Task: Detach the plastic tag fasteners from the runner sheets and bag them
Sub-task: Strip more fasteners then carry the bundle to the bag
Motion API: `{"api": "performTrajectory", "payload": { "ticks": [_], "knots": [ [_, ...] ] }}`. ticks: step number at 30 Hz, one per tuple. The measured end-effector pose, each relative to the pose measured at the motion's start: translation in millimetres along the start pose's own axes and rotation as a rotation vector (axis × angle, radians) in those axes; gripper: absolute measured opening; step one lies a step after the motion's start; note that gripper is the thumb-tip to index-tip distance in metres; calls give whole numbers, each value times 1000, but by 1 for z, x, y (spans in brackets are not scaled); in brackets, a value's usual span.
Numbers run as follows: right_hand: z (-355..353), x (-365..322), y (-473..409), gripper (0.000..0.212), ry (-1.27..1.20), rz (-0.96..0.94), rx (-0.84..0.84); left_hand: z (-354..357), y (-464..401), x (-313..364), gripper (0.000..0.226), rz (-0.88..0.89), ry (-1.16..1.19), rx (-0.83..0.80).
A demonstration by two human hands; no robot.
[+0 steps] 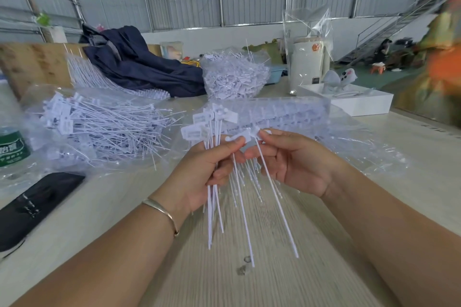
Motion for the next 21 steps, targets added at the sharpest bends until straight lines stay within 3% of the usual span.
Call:
{"api": "performTrajectory", "payload": {
  "ticks": [4,12,21],
  "knots": [
    [-8,2,-2,9,-19,17,81,1,1,3,30,36,-53,8],
    [-19,3,-5,10,87,3,205,-7,-3,5,41,89,-185,107],
    [-27,-2,-5,18,286,-8,183,-2,-7,7,49,108,-240,1]
  ]
}}
Point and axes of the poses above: each hand's wrist, its own y-axis away from the middle knuckle, its own z-axis out of the palm, x = y × z, the point moved 10 cm from there along -y, towards the middle knuckle, and after that the axes turned 11 degrees about x, right-handed, at the moved point
